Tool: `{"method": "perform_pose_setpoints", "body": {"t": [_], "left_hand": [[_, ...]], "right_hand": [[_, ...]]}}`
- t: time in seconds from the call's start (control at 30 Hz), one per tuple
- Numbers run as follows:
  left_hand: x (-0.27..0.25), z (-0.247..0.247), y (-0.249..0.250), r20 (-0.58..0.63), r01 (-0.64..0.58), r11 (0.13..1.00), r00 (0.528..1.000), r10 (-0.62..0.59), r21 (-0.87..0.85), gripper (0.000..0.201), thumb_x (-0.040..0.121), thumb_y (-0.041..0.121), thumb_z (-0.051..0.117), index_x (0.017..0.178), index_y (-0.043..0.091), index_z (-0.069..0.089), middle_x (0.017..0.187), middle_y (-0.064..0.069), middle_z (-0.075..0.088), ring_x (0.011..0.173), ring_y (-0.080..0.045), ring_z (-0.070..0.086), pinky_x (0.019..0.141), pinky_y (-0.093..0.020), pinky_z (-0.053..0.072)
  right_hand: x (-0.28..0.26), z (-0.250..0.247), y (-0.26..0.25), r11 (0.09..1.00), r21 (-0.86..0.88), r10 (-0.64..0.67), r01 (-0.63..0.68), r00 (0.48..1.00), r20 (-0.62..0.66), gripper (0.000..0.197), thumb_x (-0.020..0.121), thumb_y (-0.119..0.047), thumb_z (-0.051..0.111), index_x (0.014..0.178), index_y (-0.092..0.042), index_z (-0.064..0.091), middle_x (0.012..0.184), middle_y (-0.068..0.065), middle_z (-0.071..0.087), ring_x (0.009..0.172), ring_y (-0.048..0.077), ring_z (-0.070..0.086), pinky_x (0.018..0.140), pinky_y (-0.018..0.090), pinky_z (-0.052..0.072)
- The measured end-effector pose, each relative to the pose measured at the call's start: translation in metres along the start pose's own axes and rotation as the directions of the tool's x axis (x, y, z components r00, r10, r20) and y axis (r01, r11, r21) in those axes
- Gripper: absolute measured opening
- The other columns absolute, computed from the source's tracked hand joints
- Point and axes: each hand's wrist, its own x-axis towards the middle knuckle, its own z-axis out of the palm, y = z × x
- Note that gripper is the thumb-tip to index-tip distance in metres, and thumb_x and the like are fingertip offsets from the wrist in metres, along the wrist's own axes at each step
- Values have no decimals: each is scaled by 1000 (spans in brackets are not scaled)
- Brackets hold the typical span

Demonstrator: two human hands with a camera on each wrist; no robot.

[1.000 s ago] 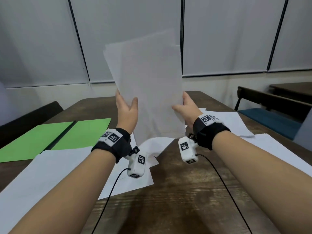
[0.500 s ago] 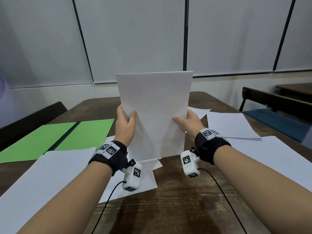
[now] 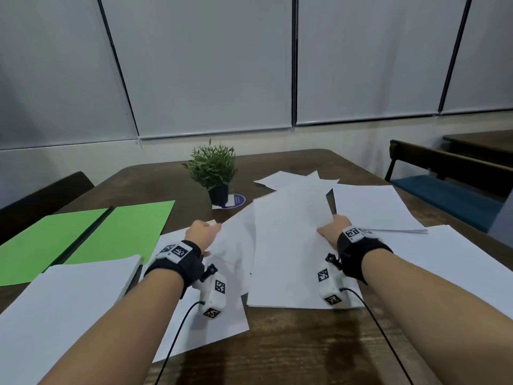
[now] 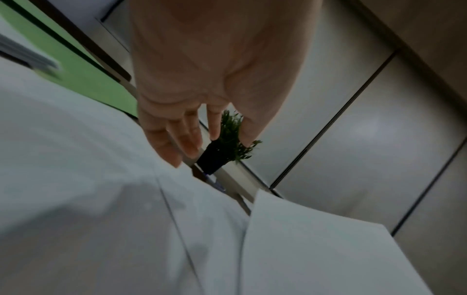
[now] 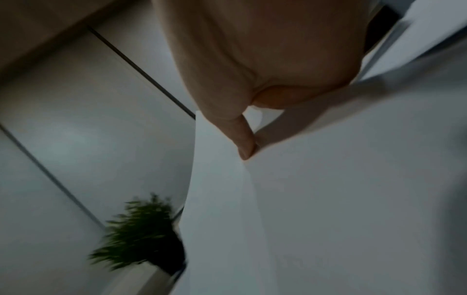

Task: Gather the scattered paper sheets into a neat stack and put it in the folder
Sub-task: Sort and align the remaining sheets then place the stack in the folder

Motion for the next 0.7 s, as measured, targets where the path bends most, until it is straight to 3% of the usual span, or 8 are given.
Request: {"method": "perform_pose_setpoints", "body": {"t": [0.07, 0.13, 0.2, 0.27, 0.33, 0.47, 0.6, 0.7], "left_hand": [[14, 6, -8, -7, 28, 985, 1000, -27, 168, 37, 76, 40, 66, 100, 13, 58, 117, -14, 54, 116, -33, 48, 92, -41, 50], [25, 11, -10, -15, 59, 951, 998, -57, 304, 62, 78, 42, 70, 128, 10, 52, 134, -17, 46, 129, -32, 39, 102, -40, 43], [37, 13, -12, -5, 104, 909, 994, -111, 403, 78, 77, 47, 72, 138, 8, 43, 139, -18, 43, 132, -32, 37, 105, -39, 40], [56, 14, -20, 8, 130, 854, 988, -155, 504, 86, 63, 61, 75, 130, 11, 53, 131, -16, 53, 120, -33, 50, 101, -40, 44], [68, 15, -25, 17, 125, 768, 985, -174, 629, 87, 51, 69, 74, 118, 14, 64, 121, -13, 61, 110, -32, 57, 98, -40, 47], [58, 16, -14, 53, 72, 676, 985, -162, 734, 59, 82, 49, 68, 120, 4, 60, 124, -12, 62, 117, -27, 57, 98, -30, 45], [65, 16, -15, 66, 111, 707, 974, -218, 699, 52, 81, 41, 71, 113, 0, 63, 116, -14, 66, 111, -28, 60, 93, -32, 45], [69, 13, -17, 91, 94, 725, 973, -211, 682, 40, 89, 41, 63, 100, 2, 64, 93, -10, 65, 102, -27, 60, 84, -29, 43]], "right_hand": [[11, 1, 16, 994, -103, 39, -35, 999, 38, 41, 91, -8, 57, 131, -3, 51, 133, 16, 54, 120, 32, 54, 75, 24, 48], [24, 1, 27, 975, -209, 100, -82, 992, 81, 36, 95, -11, 46, 131, -7, 51, 136, 13, 51, 122, 31, 52, 89, 27, 50], [31, 1, 27, 930, -347, 151, -117, 986, 70, 34, 99, -18, 40, 128, -11, 54, 135, 8, 52, 121, 27, 52, 98, 30, 46], [34, 1, 25, 910, -403, 155, -100, 982, 105, 28, 99, -24, 44, 122, -17, 56, 130, 5, 55, 116, 26, 54, 92, 28, 47], [48, 4, 27, 874, -482, 131, -53, 983, 131, 33, 97, -33, 46, 122, -16, 59, 131, 9, 57, 118, 29, 55, 97, 32, 45], [73, 12, 38, 855, -506, 212, -115, 967, 138, 26, 87, -43, 54, 80, -18, 57, 111, 8, 67, 97, 29, 63, 95, 37, 50], [49, 4, 15, 861, -492, 230, -130, 962, 148, 18, 96, -31, 50, 97, -16, 59, 114, 9, 62, 103, 29, 59, 89, 27, 43], [53, 0, 20, 859, -492, 265, -139, 944, 195, 17, 97, -25, 48, 93, -12, 58, 106, 8, 57, 97, 27, 57, 87, 26, 41]]}}
